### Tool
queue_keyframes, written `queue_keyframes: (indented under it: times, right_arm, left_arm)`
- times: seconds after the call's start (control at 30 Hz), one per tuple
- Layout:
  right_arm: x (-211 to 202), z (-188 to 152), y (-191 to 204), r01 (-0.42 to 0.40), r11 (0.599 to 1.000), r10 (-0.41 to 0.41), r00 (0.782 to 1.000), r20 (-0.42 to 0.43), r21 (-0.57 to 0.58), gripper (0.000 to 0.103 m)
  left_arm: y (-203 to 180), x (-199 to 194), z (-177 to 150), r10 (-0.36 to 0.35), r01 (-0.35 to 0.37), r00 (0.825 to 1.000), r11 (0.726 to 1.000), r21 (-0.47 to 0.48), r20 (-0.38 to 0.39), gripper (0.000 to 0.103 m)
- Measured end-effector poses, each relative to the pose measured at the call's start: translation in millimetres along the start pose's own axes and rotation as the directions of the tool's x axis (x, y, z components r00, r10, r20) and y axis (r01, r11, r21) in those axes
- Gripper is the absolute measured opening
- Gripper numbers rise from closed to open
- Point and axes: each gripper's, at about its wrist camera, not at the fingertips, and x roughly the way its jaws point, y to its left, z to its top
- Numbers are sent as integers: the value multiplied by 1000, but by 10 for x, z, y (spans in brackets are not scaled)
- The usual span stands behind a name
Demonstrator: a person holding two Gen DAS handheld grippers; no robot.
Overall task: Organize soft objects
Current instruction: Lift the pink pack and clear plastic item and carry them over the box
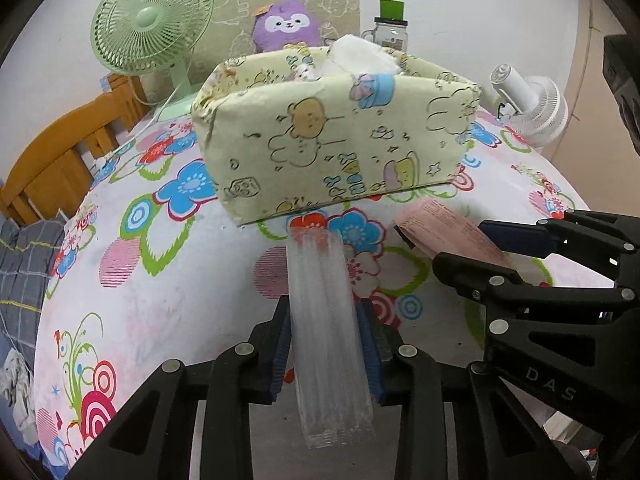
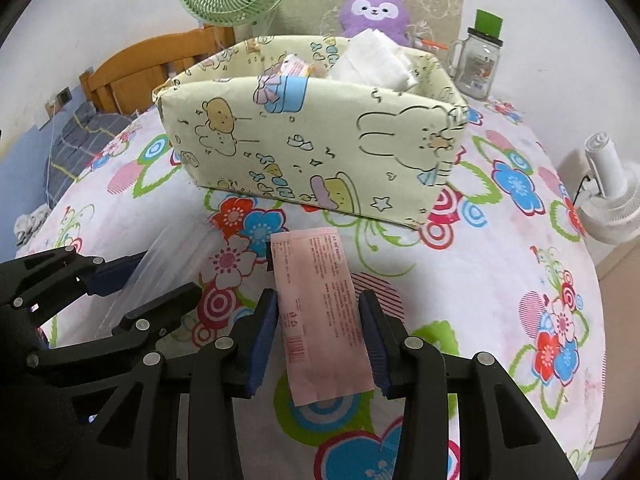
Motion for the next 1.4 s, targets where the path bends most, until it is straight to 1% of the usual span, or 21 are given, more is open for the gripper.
queue_keyframes:
  times: [0.33, 0.5, 0.73, 1.17, 1.4]
  right_arm:
    - [-212, 25, -23, -2, 1000, 2, 999, 45, 6, 44]
    - [-324, 38, -26, 4, 1000, -5, 998, 68, 4, 44]
    - [-521, 58, -32, -17, 1000, 14, 995, 103, 25, 44]
    - [-915, 170, -37, -3, 1000, -3, 982, 188, 30, 44]
    - [-1080, 226, -16, 1, 1000, -8, 976, 218, 30, 44]
  left_arm:
    - [-56, -194, 71, 11, -11, 999, 1000, -1, 39, 32]
    - [-69, -341, 113, 3, -2, 997, 1000, -5, 71, 32]
    - [-85, -522, 159, 14, -14, 995, 1000, 1, 101, 32]
    - [-124, -882, 328, 20, -25, 983, 999, 23, 181, 32]
    - [-110, -1038, 390, 14, -20, 976, 1000, 23, 217, 31]
